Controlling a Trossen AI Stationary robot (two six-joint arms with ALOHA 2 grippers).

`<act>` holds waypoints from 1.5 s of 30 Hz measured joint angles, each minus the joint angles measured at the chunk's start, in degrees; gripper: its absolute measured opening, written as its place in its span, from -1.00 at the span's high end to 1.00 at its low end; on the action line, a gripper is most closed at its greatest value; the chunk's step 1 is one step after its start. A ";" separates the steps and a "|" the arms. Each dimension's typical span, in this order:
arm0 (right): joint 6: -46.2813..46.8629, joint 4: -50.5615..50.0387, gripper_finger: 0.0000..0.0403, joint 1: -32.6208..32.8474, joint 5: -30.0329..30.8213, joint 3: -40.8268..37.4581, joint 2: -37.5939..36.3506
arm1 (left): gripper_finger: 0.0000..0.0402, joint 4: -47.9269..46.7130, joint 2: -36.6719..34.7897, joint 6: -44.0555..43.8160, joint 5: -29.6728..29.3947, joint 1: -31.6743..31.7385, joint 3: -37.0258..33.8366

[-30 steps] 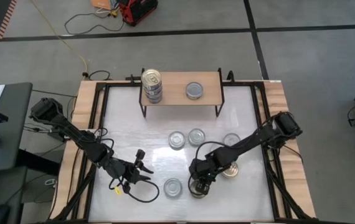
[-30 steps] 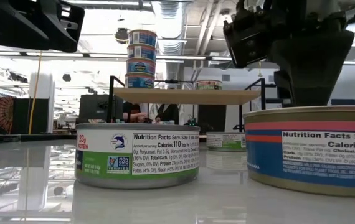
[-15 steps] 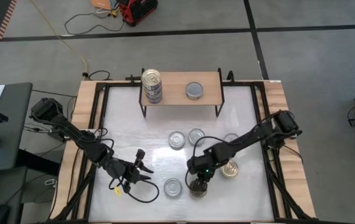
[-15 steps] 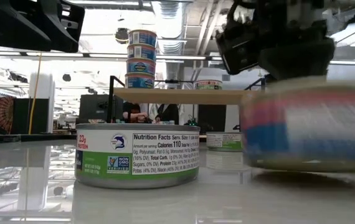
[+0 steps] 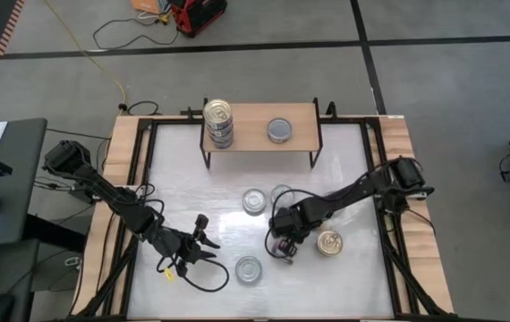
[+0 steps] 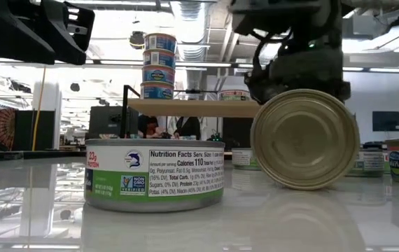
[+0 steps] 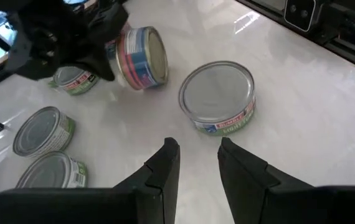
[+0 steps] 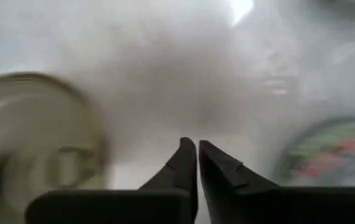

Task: Stack canned seafood by type on shelf
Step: Stack the blue tuna can on top of the other blue tuna can on the shelf

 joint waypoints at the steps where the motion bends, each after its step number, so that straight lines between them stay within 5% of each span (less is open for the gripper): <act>1: -0.53 -1.09 0.67 -0.23 1.17 0.11 -0.41 | 0.49 0.00 0.00 0.00 -0.52 0.00 0.00; 6: -4.55 -4.30 0.41 -0.69 5.53 2.55 -4.44 | 0.48 0.11 0.00 -1.70 -5.65 0.02 0.00; 13: -5.78 -3.84 -0.26 0.83 7.13 5.93 -10.91 | 0.40 0.17 0.00 -1.68 -7.36 0.02 0.00; 19: -9.41 -1.48 -0.66 8.48 15.40 12.27 -7.67 | 0.39 0.18 0.00 -2.15 -10.62 0.02 0.00; 27: -5.93 -12.08 -0.72 16.41 25.99 21.94 3.04 | 0.39 0.26 -0.02 -4.44 -13.67 0.74 0.00; 45: 2.72 -12.06 -0.88 19.50 27.76 23.58 10.14 | 0.39 -1.18 -3.31 -10.40 -9.39 1.86 0.00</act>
